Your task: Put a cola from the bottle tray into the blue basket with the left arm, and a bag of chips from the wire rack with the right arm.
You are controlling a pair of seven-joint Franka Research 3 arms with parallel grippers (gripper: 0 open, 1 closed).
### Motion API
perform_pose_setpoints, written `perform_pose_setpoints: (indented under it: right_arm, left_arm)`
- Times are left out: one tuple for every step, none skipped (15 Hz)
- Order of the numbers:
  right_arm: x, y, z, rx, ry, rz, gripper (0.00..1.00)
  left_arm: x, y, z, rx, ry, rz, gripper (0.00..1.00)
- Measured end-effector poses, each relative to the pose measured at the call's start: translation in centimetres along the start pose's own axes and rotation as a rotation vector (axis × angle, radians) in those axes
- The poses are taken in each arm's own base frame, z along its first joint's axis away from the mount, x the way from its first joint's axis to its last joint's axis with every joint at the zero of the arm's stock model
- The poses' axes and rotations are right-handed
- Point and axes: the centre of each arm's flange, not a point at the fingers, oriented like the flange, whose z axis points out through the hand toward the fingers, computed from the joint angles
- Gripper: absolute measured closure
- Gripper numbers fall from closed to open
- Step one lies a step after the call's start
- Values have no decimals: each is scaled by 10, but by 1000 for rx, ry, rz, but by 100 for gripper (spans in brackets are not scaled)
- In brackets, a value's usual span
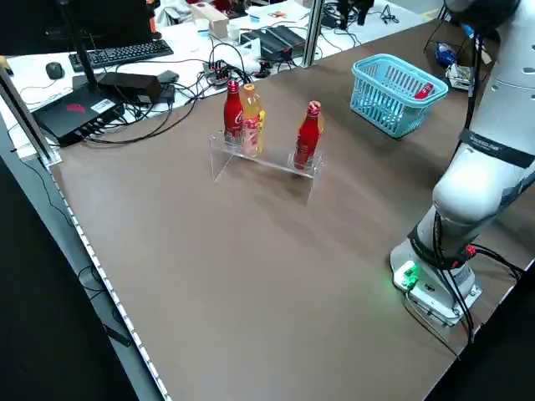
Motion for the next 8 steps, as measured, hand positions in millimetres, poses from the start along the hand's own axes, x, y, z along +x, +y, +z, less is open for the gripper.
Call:
perform_pose_setpoints:
  right_arm:
    - [0,-1,0,0,-1,-1,0]
    - [-1,-1,1,0,-7,-2,0]
    - [-2,-2,2,0,-16,-4,0]
    - [-3,-5,3,0,-25,-9,0]
    - [-3,-7,3,0,-26,-13,0]
    - [-2,-10,3,0,-26,-18,0]
    - [-2,-12,3,0,-24,-24,0]
    - [-2,-15,2,-1,-22,-28,0]
  left_arm:
    - [0,-15,-11,5,18,29,0]
    - [0,-29,-19,7,31,52,0]
    - [2,-41,-22,7,37,74,0]
    - [7,-55,-22,8,34,118,0]
    - [9,-58,-20,9,30,128,0]
    - [9,-58,-18,13,28,133,0]
    - [10,-58,-17,19,28,135,0]
    - [10,-60,-17,24,29,135,0]
